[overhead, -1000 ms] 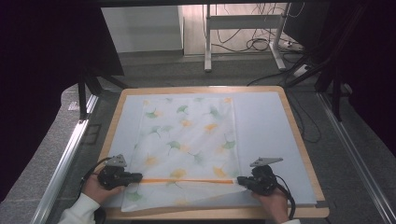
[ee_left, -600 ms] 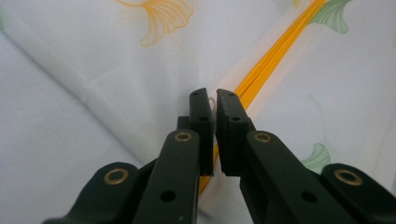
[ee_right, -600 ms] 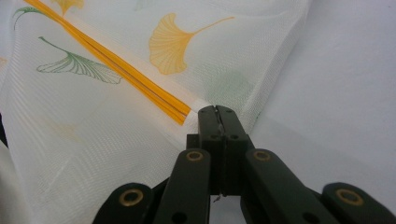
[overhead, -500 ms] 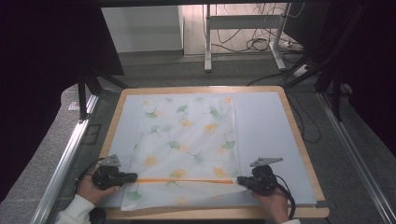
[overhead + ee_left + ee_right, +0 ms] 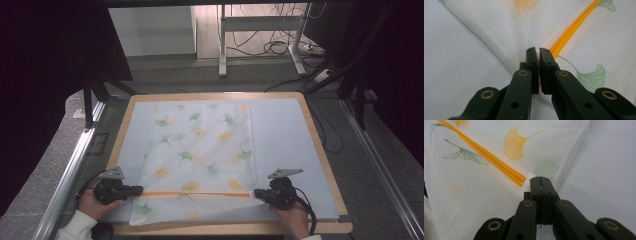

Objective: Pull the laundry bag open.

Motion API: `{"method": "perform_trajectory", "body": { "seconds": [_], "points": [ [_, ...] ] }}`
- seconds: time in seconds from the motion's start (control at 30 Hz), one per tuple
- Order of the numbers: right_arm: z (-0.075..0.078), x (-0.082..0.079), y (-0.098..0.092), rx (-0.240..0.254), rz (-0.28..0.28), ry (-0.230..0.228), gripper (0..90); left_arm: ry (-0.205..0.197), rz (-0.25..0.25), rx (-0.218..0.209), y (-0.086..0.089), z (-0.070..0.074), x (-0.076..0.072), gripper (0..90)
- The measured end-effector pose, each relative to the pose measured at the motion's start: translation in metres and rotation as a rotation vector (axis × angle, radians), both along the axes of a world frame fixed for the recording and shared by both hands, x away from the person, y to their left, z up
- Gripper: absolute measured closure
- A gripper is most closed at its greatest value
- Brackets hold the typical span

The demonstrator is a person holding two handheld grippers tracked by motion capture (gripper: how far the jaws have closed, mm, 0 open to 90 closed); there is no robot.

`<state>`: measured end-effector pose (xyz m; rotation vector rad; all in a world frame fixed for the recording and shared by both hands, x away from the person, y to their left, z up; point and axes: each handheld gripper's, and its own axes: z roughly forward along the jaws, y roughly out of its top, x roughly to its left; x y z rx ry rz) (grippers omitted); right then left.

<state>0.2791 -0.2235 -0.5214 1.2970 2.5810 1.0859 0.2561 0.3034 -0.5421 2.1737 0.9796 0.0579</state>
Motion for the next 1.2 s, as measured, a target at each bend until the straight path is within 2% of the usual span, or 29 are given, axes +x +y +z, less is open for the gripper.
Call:
{"method": "perform_trajectory", "body": {
  "seconds": [1.2],
  "points": [
    [0.0000,0.0000,-0.0001,0.000,0.002,0.001,89.7,-0.006,-0.010,-0.014,0.0075,0.0002,-0.0018,87.7]
  ]
}}
